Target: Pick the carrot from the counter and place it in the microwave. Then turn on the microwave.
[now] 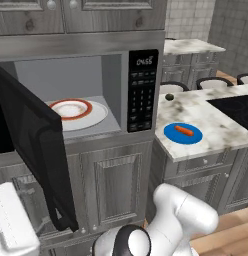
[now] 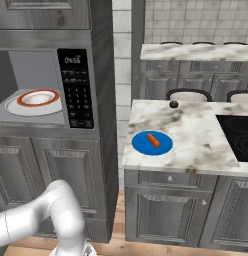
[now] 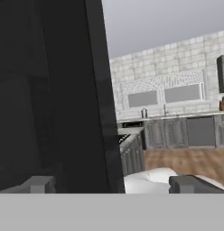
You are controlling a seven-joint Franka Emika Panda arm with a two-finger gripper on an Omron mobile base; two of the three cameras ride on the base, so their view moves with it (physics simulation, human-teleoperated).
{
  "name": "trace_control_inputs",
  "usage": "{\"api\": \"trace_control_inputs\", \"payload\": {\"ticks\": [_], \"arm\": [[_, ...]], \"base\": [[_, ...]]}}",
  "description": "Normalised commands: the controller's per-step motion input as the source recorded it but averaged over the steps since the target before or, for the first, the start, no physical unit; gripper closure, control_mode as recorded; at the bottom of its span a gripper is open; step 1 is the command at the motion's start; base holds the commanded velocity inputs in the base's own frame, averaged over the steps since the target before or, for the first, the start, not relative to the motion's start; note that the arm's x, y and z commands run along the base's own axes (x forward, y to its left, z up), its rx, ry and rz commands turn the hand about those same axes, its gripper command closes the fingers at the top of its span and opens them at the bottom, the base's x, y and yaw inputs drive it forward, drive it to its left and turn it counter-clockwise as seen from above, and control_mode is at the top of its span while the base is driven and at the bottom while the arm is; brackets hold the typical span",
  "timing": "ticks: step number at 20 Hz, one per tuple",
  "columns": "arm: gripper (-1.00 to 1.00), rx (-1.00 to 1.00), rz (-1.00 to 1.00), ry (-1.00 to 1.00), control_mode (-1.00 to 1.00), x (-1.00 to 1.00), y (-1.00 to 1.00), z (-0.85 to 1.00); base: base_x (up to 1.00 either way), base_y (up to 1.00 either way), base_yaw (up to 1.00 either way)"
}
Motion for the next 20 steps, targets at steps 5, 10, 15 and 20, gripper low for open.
{"api": "trace_control_inputs", "payload": {"ticks": [5,10,15,20], "arm": [[-1.00,-0.03,0.00,-0.12,-1.00,-0.30,0.00,-0.14],[-1.00,-0.02,0.00,-0.07,-1.00,-0.17,-0.14,-0.04],[-1.00,-0.02,0.00,-0.11,-1.00,-0.08,-0.20,0.00],[-1.00,-0.04,0.00,-0.11,-1.00,-0.25,-0.19,0.02]], "base": [[0.00,0.00,0.00],[0.00,0.00,0.00],[0.00,0.00,0.00],[0.00,0.00,0.00]]}}
